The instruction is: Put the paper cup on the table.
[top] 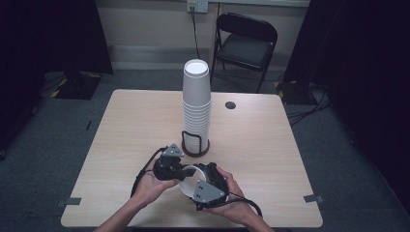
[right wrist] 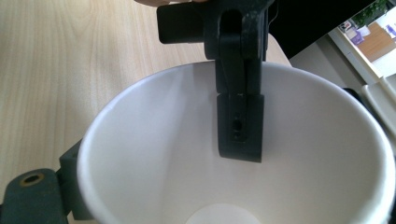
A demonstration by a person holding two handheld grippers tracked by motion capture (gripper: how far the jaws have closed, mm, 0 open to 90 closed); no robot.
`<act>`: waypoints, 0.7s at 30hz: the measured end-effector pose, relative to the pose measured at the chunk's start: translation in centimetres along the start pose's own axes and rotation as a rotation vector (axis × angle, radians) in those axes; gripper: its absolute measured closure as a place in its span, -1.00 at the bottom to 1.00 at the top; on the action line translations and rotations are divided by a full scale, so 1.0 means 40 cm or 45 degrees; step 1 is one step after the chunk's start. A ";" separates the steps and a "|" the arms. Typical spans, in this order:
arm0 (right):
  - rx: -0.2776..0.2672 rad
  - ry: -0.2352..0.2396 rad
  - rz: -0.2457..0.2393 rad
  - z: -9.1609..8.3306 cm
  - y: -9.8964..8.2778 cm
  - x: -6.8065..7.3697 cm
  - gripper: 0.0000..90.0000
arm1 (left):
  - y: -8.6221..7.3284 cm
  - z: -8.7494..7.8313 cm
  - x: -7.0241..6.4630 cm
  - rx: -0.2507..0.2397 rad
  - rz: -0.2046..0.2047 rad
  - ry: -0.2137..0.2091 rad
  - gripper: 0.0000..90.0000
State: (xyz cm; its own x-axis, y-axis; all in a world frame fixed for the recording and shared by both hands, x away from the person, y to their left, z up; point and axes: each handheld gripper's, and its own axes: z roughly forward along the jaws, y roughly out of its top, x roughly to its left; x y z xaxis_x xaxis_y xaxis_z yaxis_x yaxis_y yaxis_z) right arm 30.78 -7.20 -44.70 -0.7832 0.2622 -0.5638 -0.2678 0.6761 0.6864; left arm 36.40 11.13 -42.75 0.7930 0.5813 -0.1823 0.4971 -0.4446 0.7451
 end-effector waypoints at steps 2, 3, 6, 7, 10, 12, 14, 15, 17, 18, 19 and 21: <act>0.005 -0.001 0.025 0.000 -0.004 -0.004 -0.76 | -0.003 -0.002 -0.003 -0.029 0.021 0.061 0.42; 0.005 -0.001 0.025 0.000 -0.004 -0.004 -0.76 | -0.003 -0.002 -0.003 -0.029 0.021 0.061 0.38; 0.001 -0.008 0.061 -0.003 -0.011 -0.013 -0.76 | -0.005 -0.009 -0.002 -0.075 0.024 0.083 0.25; 0.000 -0.014 0.074 -0.004 -0.014 -0.015 -0.76 | -0.005 -0.013 -0.001 -0.087 0.029 0.097 0.25; -0.002 -0.020 0.096 -0.008 -0.018 -0.023 -0.75 | -0.007 -0.020 0.002 -0.140 0.006 0.118 0.06; -0.012 -0.023 0.133 -0.009 -0.021 -0.032 -0.75 | -0.010 -0.025 0.004 -0.184 -0.001 0.152 -0.03; -0.009 -0.024 0.157 -0.008 -0.024 -0.038 -0.75 | -0.013 -0.029 0.007 -0.211 -0.022 0.154 -0.08; -0.009 -0.024 0.157 -0.008 -0.024 -0.038 -0.75 | -0.013 -0.029 0.007 -0.211 -0.022 0.154 -0.11; -0.004 -0.020 0.192 -0.007 -0.031 -0.045 -0.75 | -0.018 -0.038 0.012 -0.242 -0.047 0.173 -0.22; -0.004 -0.017 0.206 -0.007 -0.033 -0.048 -0.75 | -0.020 -0.041 0.014 -0.250 -0.057 0.167 -0.26; -0.004 -0.016 0.218 -0.007 -0.036 -0.051 -0.75 | -0.023 -0.044 0.017 -0.258 -0.059 0.161 -0.28; -0.009 -0.012 0.244 -0.007 -0.039 -0.055 -0.75 | -0.028 -0.049 0.021 -0.270 -0.051 0.158 -0.32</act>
State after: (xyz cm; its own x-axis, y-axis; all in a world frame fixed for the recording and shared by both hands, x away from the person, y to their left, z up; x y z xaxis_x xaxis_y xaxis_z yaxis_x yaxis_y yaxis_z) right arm 32.79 -9.02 -44.41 -0.8150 0.3919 -0.4267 -0.1181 0.6086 0.7846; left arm 35.80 13.45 -42.49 0.7182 0.6808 -0.1439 0.4319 -0.2740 0.8593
